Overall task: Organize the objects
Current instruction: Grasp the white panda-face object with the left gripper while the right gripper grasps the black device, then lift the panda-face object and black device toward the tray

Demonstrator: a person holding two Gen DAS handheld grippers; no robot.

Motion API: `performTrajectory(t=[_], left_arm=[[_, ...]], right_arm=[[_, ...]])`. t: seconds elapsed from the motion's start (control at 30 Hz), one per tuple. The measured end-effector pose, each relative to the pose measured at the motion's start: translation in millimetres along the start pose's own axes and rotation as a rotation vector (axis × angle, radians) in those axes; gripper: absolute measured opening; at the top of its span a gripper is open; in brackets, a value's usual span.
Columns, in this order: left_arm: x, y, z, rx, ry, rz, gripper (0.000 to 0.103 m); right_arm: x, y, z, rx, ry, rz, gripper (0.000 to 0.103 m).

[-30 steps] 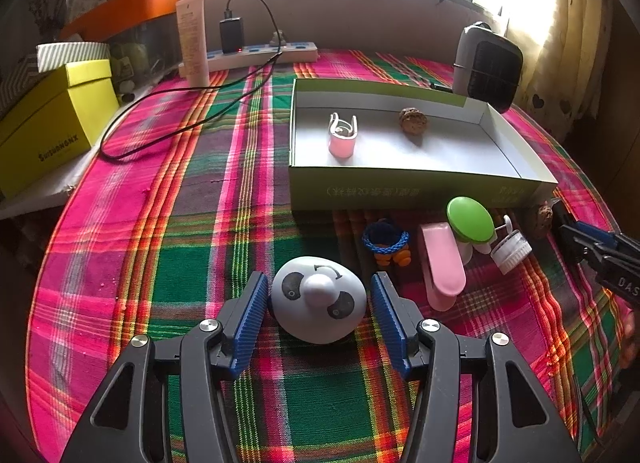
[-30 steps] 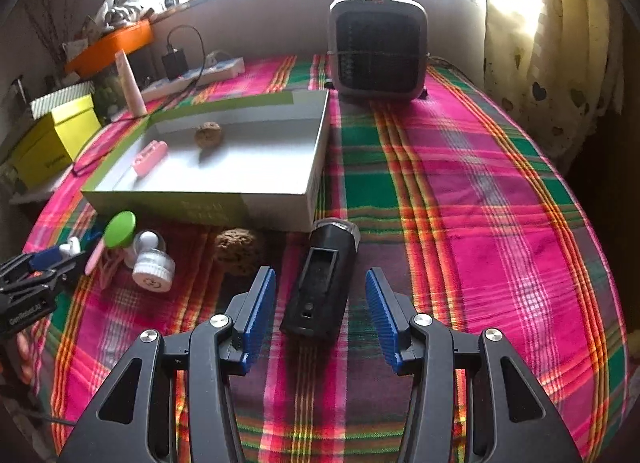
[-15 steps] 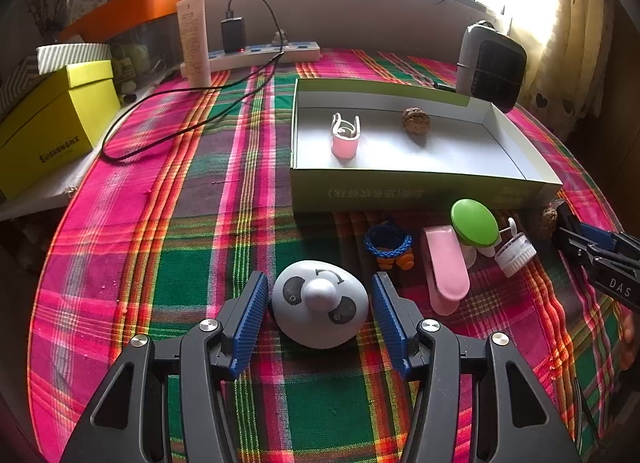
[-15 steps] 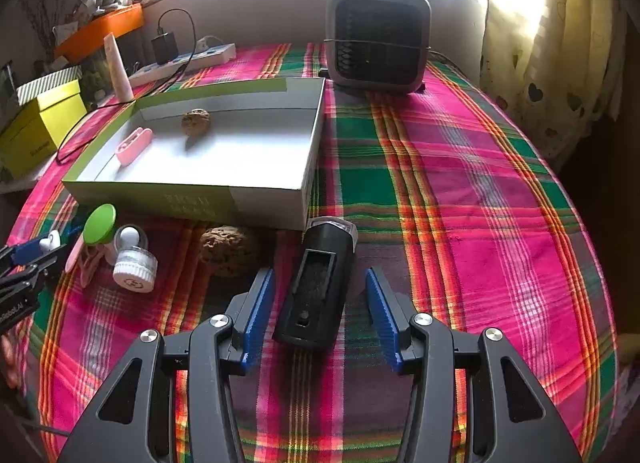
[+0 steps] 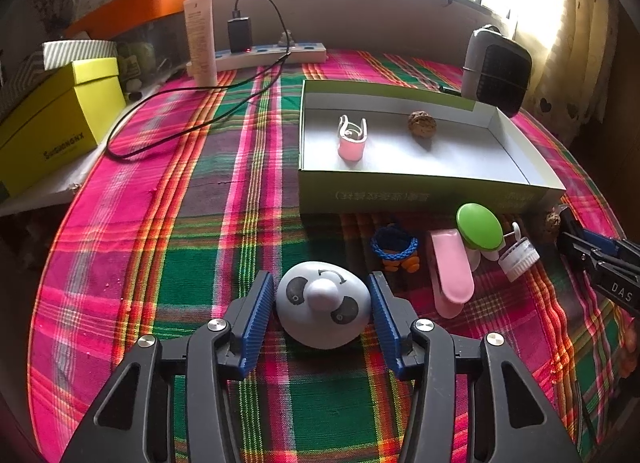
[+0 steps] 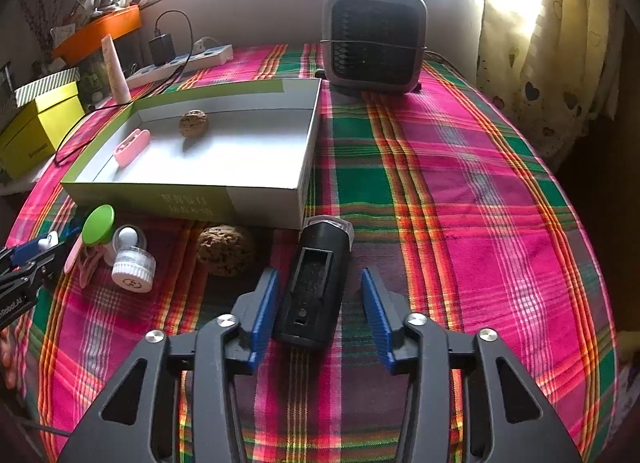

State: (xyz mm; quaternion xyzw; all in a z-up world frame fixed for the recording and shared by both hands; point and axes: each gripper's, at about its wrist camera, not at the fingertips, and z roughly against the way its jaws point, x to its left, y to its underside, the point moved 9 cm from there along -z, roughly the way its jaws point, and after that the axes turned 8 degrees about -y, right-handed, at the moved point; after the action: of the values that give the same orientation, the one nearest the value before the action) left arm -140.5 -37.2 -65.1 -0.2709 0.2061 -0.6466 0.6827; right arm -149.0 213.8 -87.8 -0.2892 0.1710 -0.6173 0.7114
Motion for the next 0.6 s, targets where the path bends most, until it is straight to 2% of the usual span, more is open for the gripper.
performTrajectory(t=[0.23,0.6], left_arm=[[0.7,-0.4,0.2,0.0,0.003,0.01,0.046],[1.5,-0.3,0.5,-0.001,0.003,0.016,0.045]], right_arm=[[0.4,-0.1,0.8,-0.004,-0.001,-0.005,0.029],[0.3,0.2,0.6,-0.005,-0.002,-0.007,0.029]])
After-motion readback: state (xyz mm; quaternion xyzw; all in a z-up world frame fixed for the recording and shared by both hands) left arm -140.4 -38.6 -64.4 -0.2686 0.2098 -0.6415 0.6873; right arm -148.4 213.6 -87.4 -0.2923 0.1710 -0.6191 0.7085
